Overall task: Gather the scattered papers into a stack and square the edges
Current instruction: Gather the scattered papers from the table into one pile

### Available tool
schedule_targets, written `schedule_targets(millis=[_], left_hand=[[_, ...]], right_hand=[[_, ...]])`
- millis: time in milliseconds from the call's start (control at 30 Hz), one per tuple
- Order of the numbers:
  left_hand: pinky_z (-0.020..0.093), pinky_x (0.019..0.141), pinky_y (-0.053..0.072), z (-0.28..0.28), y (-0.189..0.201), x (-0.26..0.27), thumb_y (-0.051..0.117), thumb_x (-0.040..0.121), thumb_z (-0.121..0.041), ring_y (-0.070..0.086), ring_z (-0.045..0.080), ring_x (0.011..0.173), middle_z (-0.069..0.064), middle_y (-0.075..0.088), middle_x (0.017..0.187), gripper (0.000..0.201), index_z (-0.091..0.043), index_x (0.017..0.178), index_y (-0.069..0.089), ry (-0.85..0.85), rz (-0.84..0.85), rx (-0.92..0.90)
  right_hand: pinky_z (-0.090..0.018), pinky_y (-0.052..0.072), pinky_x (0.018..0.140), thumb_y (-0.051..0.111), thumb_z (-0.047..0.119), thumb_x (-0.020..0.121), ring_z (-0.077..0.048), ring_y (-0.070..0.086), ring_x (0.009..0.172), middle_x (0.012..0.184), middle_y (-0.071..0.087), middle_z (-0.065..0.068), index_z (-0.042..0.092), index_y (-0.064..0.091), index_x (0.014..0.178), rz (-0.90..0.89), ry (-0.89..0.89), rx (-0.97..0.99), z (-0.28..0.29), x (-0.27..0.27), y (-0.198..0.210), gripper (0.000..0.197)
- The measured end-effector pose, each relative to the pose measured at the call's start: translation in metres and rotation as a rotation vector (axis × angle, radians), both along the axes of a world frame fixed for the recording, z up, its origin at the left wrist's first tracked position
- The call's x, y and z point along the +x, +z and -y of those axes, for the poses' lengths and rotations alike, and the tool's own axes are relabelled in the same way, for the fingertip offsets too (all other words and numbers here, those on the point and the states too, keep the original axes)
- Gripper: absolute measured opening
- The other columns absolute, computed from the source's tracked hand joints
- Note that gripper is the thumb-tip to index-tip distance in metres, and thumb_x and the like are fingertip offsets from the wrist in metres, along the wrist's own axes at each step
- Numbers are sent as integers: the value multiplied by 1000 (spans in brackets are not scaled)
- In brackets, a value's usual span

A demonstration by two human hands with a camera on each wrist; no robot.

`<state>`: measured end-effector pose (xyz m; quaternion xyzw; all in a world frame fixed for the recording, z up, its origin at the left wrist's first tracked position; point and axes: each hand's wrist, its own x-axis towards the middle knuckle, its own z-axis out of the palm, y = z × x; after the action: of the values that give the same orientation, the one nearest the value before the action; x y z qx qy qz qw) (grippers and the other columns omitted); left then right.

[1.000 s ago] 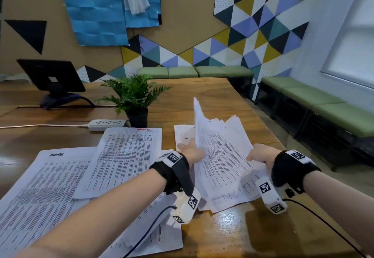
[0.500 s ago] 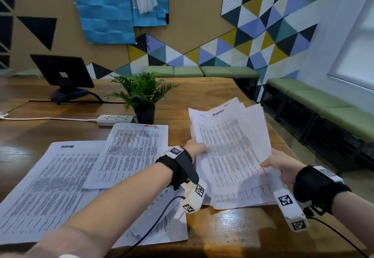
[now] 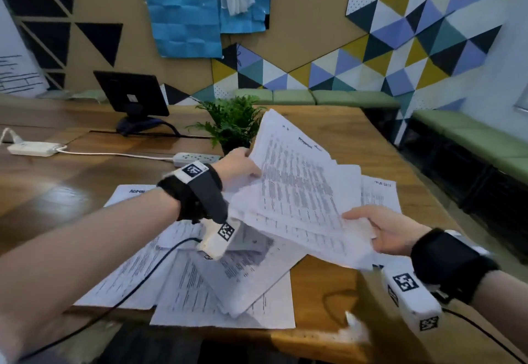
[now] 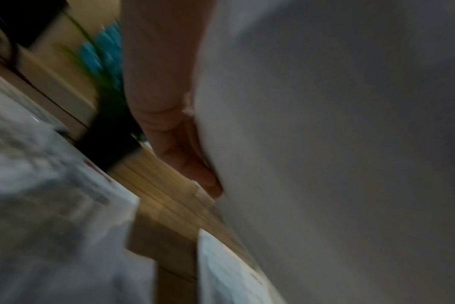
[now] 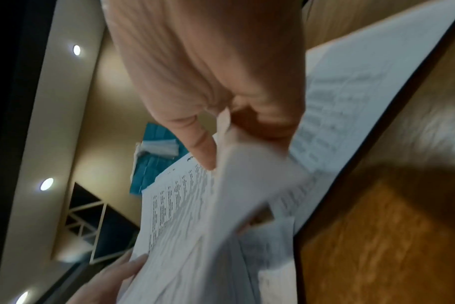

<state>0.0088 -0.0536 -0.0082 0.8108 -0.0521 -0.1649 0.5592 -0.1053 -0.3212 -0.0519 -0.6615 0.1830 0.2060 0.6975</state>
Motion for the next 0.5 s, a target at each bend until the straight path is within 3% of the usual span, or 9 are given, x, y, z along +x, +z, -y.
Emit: schedule_targets(millis=[33,100,167,267,333,400,467,500], left_hand=[[33,75,48,-20,0,1,60,75,8,62,31,90,16,61,105,26,2,99,55,20,-1,35],[34,86,53,-58,-5,2,53,81,16,64,35,101,18,64,111,29,9,109,59,67,13,82],[25,79,53,-89,-18,0,49,84,16,60,29,102,12,64,108,32,1,111,59,129,38,228],[32,75,45,-121,-47,1,54,84,4,58,27,91,17,64,105,21,-1,103,60,189,-30,484],[36,86,48,-128,-66,11,56,85,1,61,33,102,25,63,123,32,5,116,60,228,-134,454],[40,110,36,-122,-71,14,59,87,-3,44,34,133,21,42,149,48,4,134,49,279,-226,314],[38,118,24,-110,-69,13,64,86,-4,27,28,145,13,25,159,60,2,141,41,329,-289,177],[38,118,25,-106,-70,15,65,84,0,30,28,144,13,28,158,59,4,139,43,339,-297,105]], right_hand=[[-42,44,102,54,11,91,-29,61,111,122,65,-14,2,58,122,-11,33,4,-14,6,-6,32],[-41,51,84,56,18,91,-30,60,100,115,63,-16,4,57,120,-25,93,-104,-41,15,-13,32],[-37,55,70,59,19,89,-28,60,87,102,62,-17,5,59,109,-28,108,-207,-62,19,-18,24],[-37,55,69,52,12,91,-24,54,84,89,55,-12,6,56,92,-33,61,-262,-80,20,-23,7],[-37,57,61,46,2,91,-24,51,83,82,49,-12,5,52,80,-50,-1,-167,-87,24,-25,13],[-34,56,56,45,-1,90,-26,50,78,75,46,-11,5,48,71,-67,-18,-51,-96,30,-26,21],[-27,48,53,48,4,92,-23,46,66,72,44,-8,6,49,80,-89,-13,9,-106,36,-28,12],[-28,42,53,49,8,93,-20,42,62,72,44,-7,7,49,89,-94,-13,17,-109,38,-29,5]])
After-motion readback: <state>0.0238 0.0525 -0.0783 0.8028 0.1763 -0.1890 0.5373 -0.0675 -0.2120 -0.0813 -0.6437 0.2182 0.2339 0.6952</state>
